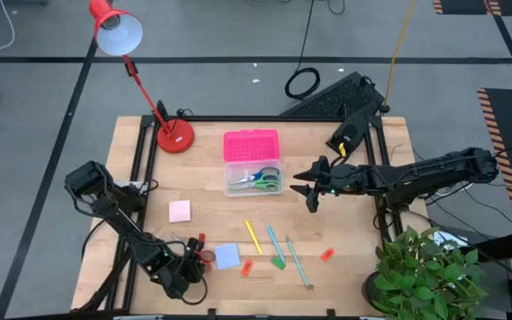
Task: Pack school essentials
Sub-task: Put the red scissors into the pink supply box
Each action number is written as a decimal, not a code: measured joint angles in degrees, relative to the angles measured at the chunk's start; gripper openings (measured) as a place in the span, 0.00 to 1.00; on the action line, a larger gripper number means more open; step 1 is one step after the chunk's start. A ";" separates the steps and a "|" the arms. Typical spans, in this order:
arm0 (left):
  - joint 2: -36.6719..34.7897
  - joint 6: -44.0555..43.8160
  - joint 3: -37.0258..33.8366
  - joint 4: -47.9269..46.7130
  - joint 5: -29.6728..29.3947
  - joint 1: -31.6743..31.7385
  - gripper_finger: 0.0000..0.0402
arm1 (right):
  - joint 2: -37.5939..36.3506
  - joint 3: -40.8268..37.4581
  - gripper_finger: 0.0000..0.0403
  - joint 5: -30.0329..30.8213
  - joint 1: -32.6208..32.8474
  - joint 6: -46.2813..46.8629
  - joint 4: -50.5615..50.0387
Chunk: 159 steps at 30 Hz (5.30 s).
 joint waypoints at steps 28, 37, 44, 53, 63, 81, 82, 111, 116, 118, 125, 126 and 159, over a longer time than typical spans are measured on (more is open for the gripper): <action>5.74 4.83 0.22 7.67 0.48 4.71 0.20 | -0.02 0.00 0.44 -0.05 0.00 -0.07 0.02; 0.01 7.44 -0.48 7.01 -3.32 4.76 0.09 | -0.02 0.00 0.44 -0.02 0.01 -0.12 0.02; -7.26 13.68 -0.20 9.01 -12.57 5.30 0.08 | -0.02 0.00 0.44 -0.02 0.00 -0.15 0.04; -12.04 20.89 -0.17 13.15 -18.83 6.84 0.07 | -0.02 0.00 0.44 0.00 0.00 -0.15 0.03; -12.48 37.89 -0.11 28.09 -28.23 7.88 0.04 | -0.02 -0.01 0.44 0.00 0.00 -0.05 0.02; -12.48 34.15 -0.11 28.65 -16.52 24.27 0.06 | -0.02 0.00 0.44 0.05 0.04 -0.50 2.93; -12.48 33.42 -0.11 28.66 -14.74 25.68 0.07 | -0.02 -0.01 0.44 0.10 0.04 -0.84 3.06; -5.85 17.68 0.00 39.72 2.08 50.58 0.08 | -0.04 0.00 0.44 4.84 0.07 -3.47 2.39; -2.47 17.71 1.19 40.17 1.88 52.00 0.08 | -0.04 0.00 0.44 4.85 0.07 -4.51 -0.10; -1.60 17.69 1.82 39.63 1.74 52.31 0.08 | -0.04 -0.02 0.44 4.85 0.07 -4.55 -0.39; 0.78 14.63 2.75 39.50 1.61 52.74 0.08 | -0.04 -0.02 0.44 4.85 0.04 -4.90 -0.90; 1.01 13.89 2.75 39.69 1.36 52.76 0.08 | -0.04 -0.02 0.44 4.84 0.04 -4.90 -1.00; 1.27 13.54 2.71 36.85 0.34 51.57 0.08 | -0.04 -0.02 0.44 4.61 0.04 -5.97 -1.29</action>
